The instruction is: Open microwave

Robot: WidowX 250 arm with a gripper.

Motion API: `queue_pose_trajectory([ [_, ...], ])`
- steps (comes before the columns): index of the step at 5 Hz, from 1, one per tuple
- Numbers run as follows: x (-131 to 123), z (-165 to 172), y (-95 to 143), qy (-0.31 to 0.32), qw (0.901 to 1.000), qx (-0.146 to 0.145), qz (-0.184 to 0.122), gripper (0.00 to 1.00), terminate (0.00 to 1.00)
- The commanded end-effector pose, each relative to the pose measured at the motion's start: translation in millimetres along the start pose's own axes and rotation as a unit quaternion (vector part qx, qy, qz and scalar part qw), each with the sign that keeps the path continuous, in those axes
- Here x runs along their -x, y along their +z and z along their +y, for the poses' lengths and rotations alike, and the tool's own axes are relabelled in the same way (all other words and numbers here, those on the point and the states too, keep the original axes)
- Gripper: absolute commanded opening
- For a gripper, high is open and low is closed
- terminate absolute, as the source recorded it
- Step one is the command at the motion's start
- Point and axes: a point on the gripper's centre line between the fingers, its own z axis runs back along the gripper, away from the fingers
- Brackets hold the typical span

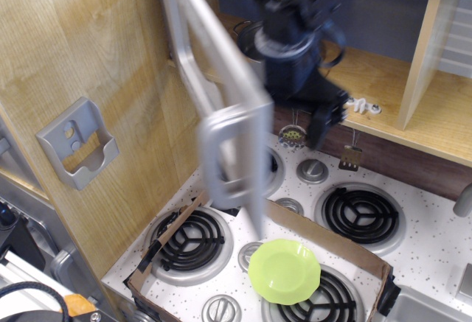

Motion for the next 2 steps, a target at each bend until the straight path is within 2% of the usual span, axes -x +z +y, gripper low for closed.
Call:
queue_pose_trajectory([
  [1, 23.2, 9.3, 19.3, 0.074, 0.9971, -0.006, 0.017, 1.0, 0.0],
  [2, 26.8, 16.2, 26.8, 0.073, 0.9971, -0.013, 0.017, 1.0, 1.0],
])
